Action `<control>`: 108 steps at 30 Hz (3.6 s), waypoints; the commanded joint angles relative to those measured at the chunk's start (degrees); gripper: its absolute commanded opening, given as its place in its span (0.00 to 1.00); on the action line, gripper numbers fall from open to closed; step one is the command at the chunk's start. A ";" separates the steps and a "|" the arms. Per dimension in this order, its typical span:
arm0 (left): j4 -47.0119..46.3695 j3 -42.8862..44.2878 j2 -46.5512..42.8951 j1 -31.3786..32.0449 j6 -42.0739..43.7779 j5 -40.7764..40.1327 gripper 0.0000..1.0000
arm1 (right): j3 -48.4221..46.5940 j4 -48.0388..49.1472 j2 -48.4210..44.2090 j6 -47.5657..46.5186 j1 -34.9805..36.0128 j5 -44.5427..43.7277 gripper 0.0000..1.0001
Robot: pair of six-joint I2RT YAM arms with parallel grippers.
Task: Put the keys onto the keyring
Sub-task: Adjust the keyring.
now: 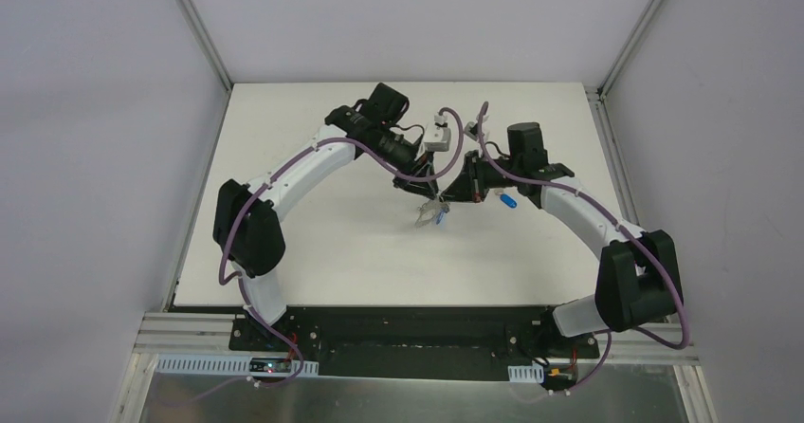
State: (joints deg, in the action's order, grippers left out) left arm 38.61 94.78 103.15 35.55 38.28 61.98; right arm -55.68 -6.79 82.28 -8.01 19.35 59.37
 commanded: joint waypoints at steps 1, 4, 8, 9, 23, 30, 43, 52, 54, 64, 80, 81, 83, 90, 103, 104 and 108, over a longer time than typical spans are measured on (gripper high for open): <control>7.61 4.79 -0.97 2.02 7.52 -3.57 0.22 | -0.22 4.19 0.28 2.98 -0.29 3.77 0.00; 9.70 5.83 -1.34 3.43 9.83 -6.92 0.22 | -0.06 4.64 0.56 3.51 -0.33 4.00 0.00; 11.22 6.74 -1.95 4.54 12.61 -10.04 0.24 | 0.02 4.85 0.87 3.99 -0.30 4.34 0.00; 12.24 7.17 -1.81 4.72 13.54 -10.81 0.25 | 0.09 4.96 0.82 4.05 -0.28 4.42 0.00; 12.25 6.71 -2.46 7.45 21.59 -20.91 0.30 | 1.08 6.52 0.59 5.78 -0.40 5.73 0.00; 10.13 4.54 -2.43 8.88 23.36 -23.22 0.31 | 1.27 8.72 1.24 7.21 -0.64 6.59 0.00; 9.06 2.74 -2.45 9.36 24.35 -25.17 0.24 | 1.45 10.19 1.91 9.22 -1.38 7.66 0.00; 7.71 2.16 -2.44 9.44 22.48 -25.34 0.09 | 1.41 10.30 2.33 9.51 -1.58 7.60 0.00; 7.71 2.25 -2.34 9.45 22.24 -25.49 0.03 | 1.37 10.30 2.36 9.50 -1.68 7.60 0.00; 10.34 3.71 -2.22 9.38 21.21 -25.30 0.00 | 1.54 10.30 2.42 9.26 -2.12 7.10 0.00; 4.47 5.25 -2.96 3.83 -1.36 -17.82 0.00 | 1.51 8.92 2.13 7.01 -2.91 4.85 0.01; 3.79 5.16 -2.96 3.42 -4.01 -17.55 0.00 | 1.38 8.62 2.04 6.70 -2.99 4.86 0.03; 2.20 4.91 -2.96 3.05 -9.38 -18.64 0.00 | 1.13 8.38 1.72 6.44 -3.34 4.67 0.07; 1.12 4.72 -2.35 2.34 -24.85 -25.57 0.00 | -0.10 8.10 -0.94 6.34 -5.92 5.19 0.26; -7.73 -0.14 -3.98 -0.91 -54.44 -27.23 0.00 | -7.84 3.43 -2.47 4.81 -5.24 6.19 0.38; -8.72 -0.73 -4.14 -1.04 -57.13 -27.07 0.00 | -7.82 4.04 -2.24 5.46 -4.70 5.62 0.38; -11.94 -2.89 -4.86 -1.10 -63.13 -27.86 0.00 | -7.33 4.46 -1.25 5.95 -2.45 2.36 0.40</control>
State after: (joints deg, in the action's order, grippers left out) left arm 32.18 93.34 102.80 34.65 -14.02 34.89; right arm -61.71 -3.51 80.62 -2.72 14.72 63.51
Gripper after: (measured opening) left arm 0.011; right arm 0.386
